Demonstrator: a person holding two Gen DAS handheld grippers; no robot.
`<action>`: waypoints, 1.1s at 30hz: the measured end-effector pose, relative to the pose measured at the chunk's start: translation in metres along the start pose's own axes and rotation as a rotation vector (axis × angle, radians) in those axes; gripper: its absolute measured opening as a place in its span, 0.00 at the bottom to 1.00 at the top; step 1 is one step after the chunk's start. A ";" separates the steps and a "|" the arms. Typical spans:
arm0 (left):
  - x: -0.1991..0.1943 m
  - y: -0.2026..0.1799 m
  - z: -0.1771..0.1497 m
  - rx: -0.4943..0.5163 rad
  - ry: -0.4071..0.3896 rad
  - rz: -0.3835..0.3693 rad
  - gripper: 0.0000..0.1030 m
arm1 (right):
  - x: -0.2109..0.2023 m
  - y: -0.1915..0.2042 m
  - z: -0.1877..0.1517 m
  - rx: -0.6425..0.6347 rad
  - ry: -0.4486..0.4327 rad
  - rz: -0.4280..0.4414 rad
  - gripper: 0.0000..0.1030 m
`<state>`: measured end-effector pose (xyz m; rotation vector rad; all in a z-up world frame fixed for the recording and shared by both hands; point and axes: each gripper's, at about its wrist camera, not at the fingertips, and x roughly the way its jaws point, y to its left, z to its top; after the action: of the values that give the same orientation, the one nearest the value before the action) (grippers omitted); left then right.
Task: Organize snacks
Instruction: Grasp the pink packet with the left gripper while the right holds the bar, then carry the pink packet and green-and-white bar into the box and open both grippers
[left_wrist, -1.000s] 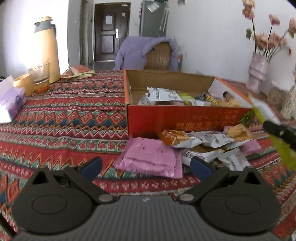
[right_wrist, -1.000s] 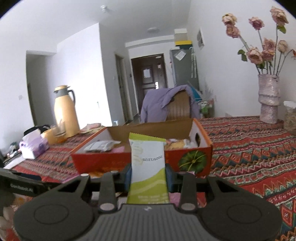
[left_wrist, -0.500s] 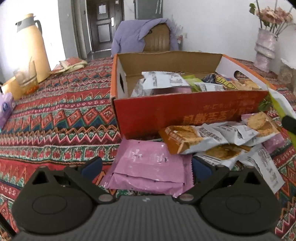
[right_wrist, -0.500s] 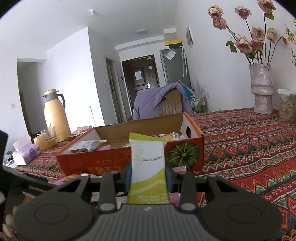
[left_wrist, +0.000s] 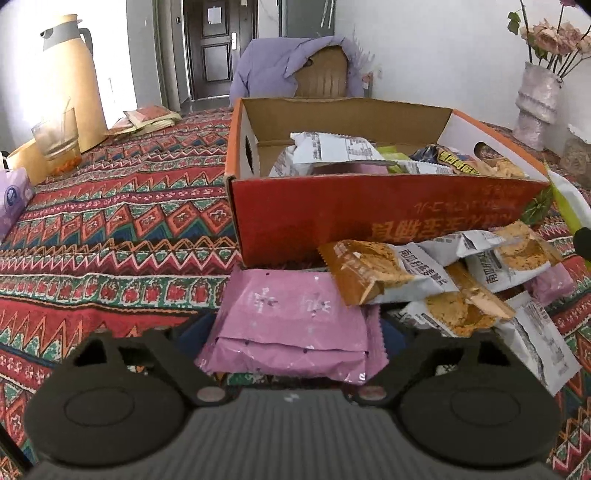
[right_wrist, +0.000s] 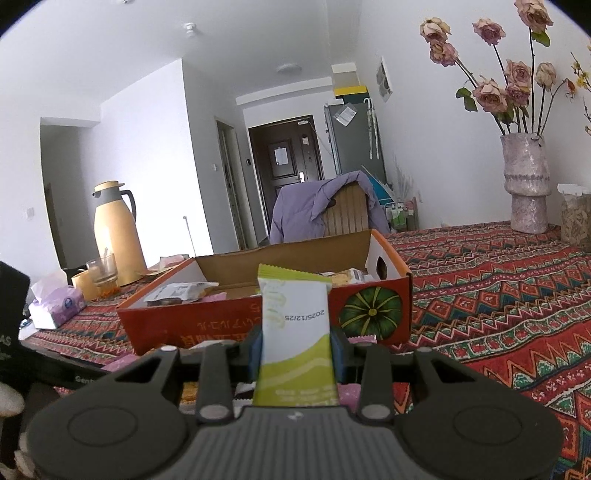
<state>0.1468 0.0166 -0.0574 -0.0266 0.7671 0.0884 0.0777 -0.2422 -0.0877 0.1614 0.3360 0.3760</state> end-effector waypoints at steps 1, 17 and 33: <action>-0.002 0.001 -0.001 0.002 -0.006 -0.005 0.77 | 0.000 0.000 0.000 0.000 -0.002 0.000 0.35; -0.051 0.003 -0.023 0.051 -0.111 -0.008 0.72 | -0.003 0.003 -0.001 -0.014 -0.017 -0.007 0.35; -0.094 -0.013 0.000 0.025 -0.247 -0.080 0.73 | -0.021 0.015 0.020 -0.052 -0.075 -0.008 0.35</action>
<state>0.0807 -0.0033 0.0084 -0.0218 0.5197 0.0056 0.0609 -0.2387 -0.0600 0.1233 0.2525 0.3696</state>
